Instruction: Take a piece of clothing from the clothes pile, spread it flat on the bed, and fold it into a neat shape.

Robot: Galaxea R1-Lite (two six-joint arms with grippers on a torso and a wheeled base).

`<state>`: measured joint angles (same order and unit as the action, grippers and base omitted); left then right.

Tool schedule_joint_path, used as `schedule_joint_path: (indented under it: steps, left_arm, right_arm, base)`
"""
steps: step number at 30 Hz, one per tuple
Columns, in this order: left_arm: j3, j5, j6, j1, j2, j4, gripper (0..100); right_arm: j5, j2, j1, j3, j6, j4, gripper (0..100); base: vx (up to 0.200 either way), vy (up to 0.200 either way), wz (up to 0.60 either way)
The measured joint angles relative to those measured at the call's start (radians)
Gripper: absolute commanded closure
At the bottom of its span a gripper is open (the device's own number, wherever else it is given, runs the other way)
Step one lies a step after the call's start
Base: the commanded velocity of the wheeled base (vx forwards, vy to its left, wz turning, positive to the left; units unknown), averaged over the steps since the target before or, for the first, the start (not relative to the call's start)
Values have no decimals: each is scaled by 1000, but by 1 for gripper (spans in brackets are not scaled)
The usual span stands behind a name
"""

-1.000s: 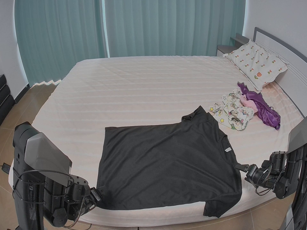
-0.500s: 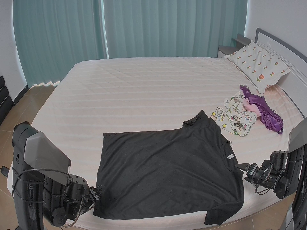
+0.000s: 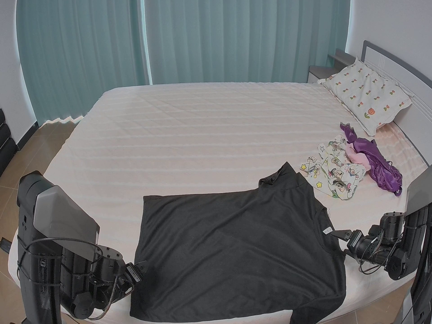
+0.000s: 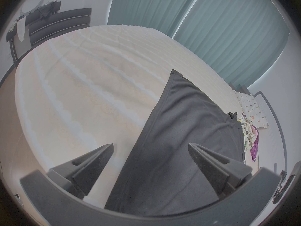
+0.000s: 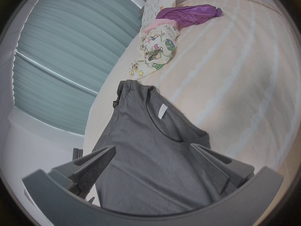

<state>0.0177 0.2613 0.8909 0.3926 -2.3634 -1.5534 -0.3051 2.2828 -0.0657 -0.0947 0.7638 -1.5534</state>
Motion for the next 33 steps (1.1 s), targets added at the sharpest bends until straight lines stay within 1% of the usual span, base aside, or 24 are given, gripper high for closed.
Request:
schedule_joint_path:
  steps: [5, 11, 17, 21, 24, 29, 32, 33]
  left_arm:
    - [0, -1, 7, 1, 0, 0, 0]
    - [0, 0, 24, 8, 0, 0, 0]
    - [0, 0, 26, 11, 0, 0, 0]
    - [0, 0, 26, 12, 2, 0, 0]
    - [0, 1, 26, 12, 9, 0, 0]
    - [2, 1, 24, 4, 53, 1, 0]
    - [24, 0, 10, -15, 93, 1, 0]
    - [39, 0, -13, -31, 109, 0, 0]
  right_arm:
    - [0, -1, 4, -4, 0, 0, 0]
    - [3, -11, 12, -11, 0, 0, 0]
    - [13, -20, 54, -49, 1, 1, 0]
    - [18, -27, 76, -83, 9, 0, 0]
    - [39, -29, 107, -117, 12, 1, 0]
    - [108, -30, 180, -173, 15, 23, 0]
    - [124, -31, 217, -189, 32, 31, 0]
    - [126, -32, 229, -193, 43, 32, 0]
  base:
    - [0, 0, 0]
    - [0, -200, 0]
    - [0, -200, 0]
    - [0, 0, 0]
    - [0, 0, 0]
    - [0, 0, 0]
    - [0, 0, 0]
    - [0, 0, 0]
